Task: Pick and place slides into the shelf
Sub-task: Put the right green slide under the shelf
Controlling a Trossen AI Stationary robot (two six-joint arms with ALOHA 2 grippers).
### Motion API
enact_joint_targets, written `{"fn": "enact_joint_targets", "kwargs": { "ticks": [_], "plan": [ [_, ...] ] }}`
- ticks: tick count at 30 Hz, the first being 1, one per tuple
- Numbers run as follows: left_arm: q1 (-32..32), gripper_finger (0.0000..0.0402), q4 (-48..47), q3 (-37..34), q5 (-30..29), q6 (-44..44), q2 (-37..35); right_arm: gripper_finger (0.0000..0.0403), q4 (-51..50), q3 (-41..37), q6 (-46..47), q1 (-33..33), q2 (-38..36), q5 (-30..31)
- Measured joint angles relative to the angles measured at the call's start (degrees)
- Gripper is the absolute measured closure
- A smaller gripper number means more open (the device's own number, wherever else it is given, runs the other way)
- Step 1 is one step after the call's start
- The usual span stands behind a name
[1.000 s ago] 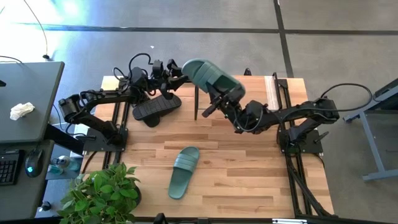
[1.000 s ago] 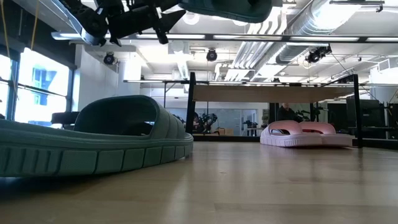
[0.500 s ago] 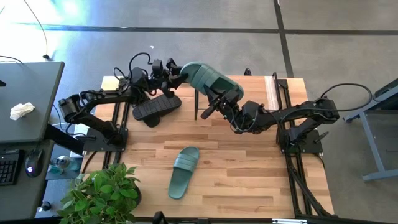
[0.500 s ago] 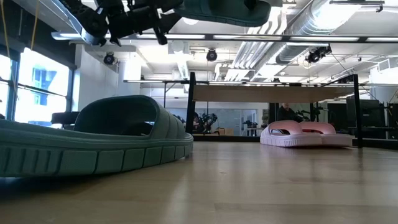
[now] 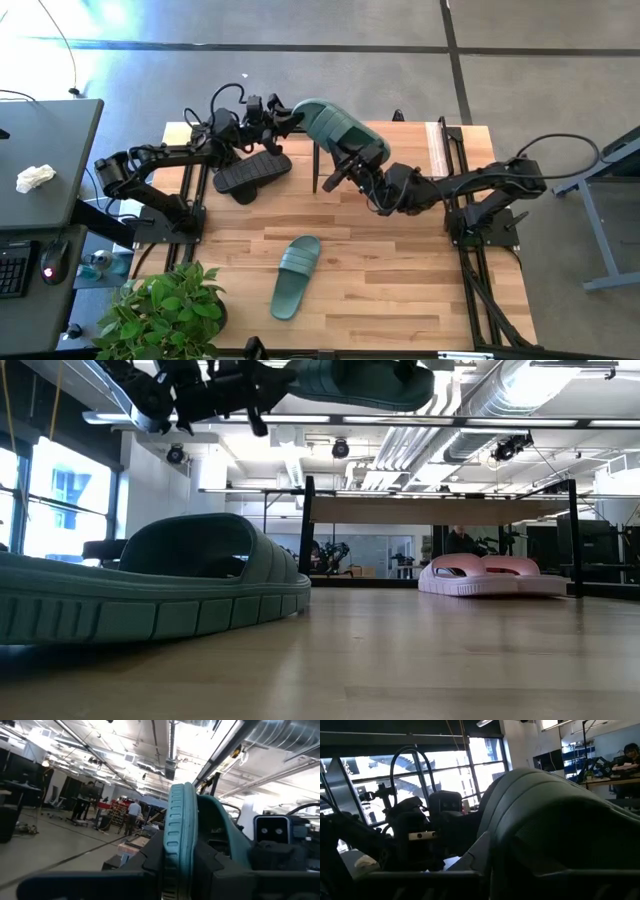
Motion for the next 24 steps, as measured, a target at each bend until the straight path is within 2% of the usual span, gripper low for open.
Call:
{"fn": "enact_joint_targets", "kwargs": {
  "ticks": [4,8,12,14,17,19,24],
  "plan": [
    [0.03,0.0372,-0.04,0.00,-0.03,0.02,0.02,0.0307,-3.14,0.00,-0.02,2.57,-2.14,2.84],
    [0.12,0.0372,-0.14,0.00,-0.03,-0.15,0.02,0.0257,-5.75,0.00,-3.84,7.49,-6.83,10.33],
    [0.14,0.0372,-0.17,-0.01,0.14,-0.96,0.02,0.0225,-7.14,0.00,-10.84,13.91,-12.41,17.25],
    [0.14,0.0372,-0.11,0.00,0.53,-1.18,0.02,0.0217,-7.85,0.00,-14.19,17.64,-15.49,22.70],
    [0.10,0.0372,-0.09,0.00,1.61,-1.36,0.02,0.0213,-9.88,0.00,-18.02,23.40,-19.49,34.47],
    [0.10,0.0372,-0.07,-0.01,2.29,-1.40,0.02,0.0212,-10.96,0.00,-17.77,27.20,-21.68,39.99],
    [0.10,0.0372,-0.03,-0.02,4.22,-1.53,0.02,0.0217,-14.68,-5.47,-3.14,35.95,-28.14,39.98]
  ]
}}
